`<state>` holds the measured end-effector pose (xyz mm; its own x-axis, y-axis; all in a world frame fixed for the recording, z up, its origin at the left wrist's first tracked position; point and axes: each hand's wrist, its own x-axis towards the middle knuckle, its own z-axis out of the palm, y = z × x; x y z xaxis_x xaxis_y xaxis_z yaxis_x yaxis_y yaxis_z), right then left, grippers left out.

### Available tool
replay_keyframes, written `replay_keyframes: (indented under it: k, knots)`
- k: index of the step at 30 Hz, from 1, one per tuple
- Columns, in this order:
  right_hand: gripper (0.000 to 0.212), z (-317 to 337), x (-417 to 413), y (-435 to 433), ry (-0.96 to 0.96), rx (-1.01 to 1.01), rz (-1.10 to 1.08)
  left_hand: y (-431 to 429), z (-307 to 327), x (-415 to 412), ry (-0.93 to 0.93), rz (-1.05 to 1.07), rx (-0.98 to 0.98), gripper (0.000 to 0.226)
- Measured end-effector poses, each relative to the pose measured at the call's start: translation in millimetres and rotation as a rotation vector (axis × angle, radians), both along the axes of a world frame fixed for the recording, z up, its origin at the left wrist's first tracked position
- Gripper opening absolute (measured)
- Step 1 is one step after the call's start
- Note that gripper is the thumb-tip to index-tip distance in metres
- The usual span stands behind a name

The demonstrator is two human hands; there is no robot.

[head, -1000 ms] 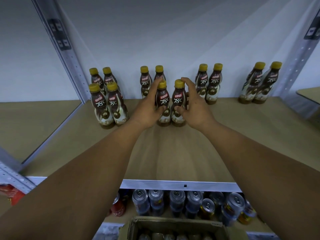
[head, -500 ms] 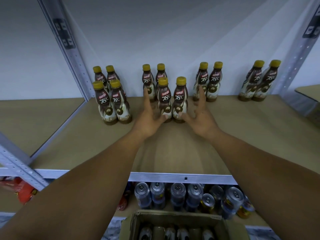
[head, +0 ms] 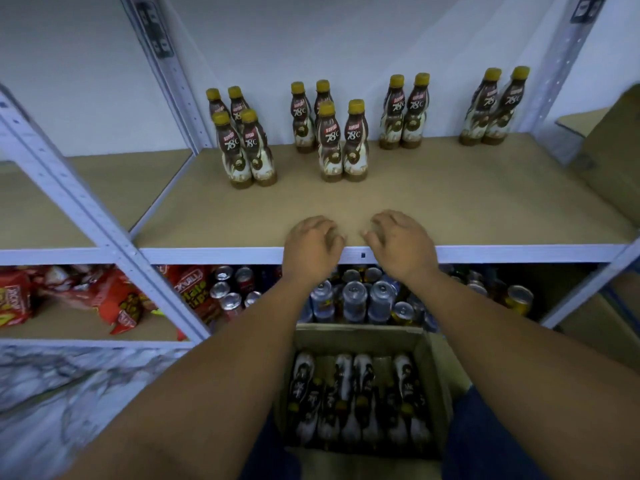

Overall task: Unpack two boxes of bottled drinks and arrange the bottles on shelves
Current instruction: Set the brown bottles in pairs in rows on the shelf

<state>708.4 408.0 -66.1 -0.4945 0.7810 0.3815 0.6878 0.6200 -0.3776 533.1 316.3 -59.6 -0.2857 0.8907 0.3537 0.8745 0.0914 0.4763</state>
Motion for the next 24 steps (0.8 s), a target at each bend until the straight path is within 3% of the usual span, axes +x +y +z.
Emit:
replay_keyframes:
  k: [3,5,11,17,24]
  knots:
    - [0.044,-28.0,13.2,-41.5,0.029,0.18,-0.012,-36.6,-28.7,17.8,0.086,-0.028,0.108,0.049]
    - [0.051,-50.7,25.4,-68.9,0.008,0.167,0.02,-61.3,-53.3,26.4,0.106,-0.056,0.129,0.053]
    - [0.067,-126.6,54.3,-130.5,-0.126,-0.304,0.032,-125.5,-125.6,44.9,-0.135,-0.029,-0.227,0.067]
    - [0.068,-184.6,77.5,-162.8,-0.154,-0.796,-0.087,-158.5,-181.7,37.9,-0.385,-0.086,-0.666,0.072]
    - [0.067,-209.0,70.1,-161.3,-0.055,-0.952,-0.2,-155.2,-224.8,38.4,-0.614,0.078,-0.708,0.071]
